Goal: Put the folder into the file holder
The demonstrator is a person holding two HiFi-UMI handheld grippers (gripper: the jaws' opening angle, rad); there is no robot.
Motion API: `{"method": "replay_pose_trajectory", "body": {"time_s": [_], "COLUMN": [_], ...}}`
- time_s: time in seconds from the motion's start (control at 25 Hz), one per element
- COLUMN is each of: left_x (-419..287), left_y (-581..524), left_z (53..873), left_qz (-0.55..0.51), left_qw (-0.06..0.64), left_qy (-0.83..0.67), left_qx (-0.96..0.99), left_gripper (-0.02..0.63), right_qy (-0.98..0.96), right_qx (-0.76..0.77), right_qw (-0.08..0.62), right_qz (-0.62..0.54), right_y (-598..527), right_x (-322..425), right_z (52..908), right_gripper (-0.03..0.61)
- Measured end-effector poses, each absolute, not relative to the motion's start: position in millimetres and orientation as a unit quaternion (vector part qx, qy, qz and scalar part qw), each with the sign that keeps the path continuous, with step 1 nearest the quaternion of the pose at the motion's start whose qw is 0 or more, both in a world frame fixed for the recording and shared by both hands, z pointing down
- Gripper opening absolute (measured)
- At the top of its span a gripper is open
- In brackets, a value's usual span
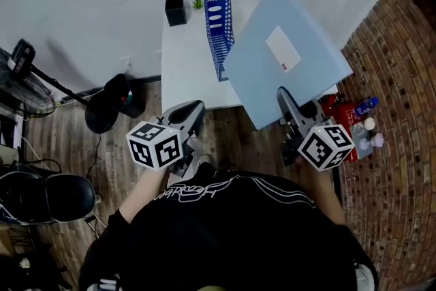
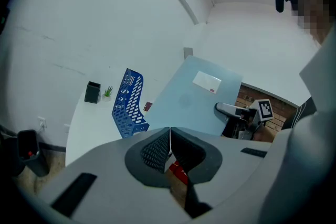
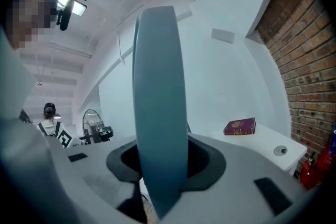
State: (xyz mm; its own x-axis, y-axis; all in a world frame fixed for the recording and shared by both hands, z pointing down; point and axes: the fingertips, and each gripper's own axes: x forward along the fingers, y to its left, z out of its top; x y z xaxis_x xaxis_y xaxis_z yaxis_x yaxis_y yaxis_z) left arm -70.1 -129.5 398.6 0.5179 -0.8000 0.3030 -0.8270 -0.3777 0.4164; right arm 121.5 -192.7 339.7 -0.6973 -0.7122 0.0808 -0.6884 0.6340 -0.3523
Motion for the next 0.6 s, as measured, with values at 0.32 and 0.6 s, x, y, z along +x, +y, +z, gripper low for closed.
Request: {"method": "replay_pose_trajectory", "body": {"time_s": [0.32,0.6], "left_x": [-101.4,-124.3], "left_y": [-170.5,-201.8], "left_z": [383.5,376.9], "left_qz": [0.018,0.015], "left_qw": [0.251,0.237], "left_qy": [-0.468,-0.449], "left_qx": [0.847,0.861], "left_gripper": [0.032,0.032], "right_qy": [0.893,0.885], "right_qx": [-0.422,-0.448], "right_qw": [0.033,0.028], "right_qz": [-0.154,-0.125], "right_y": [-222.2,-247.5], "right_x": [93.6,67.3], "right_z": [326.6,320.7], "right_gripper": [0.156,0.156]}}
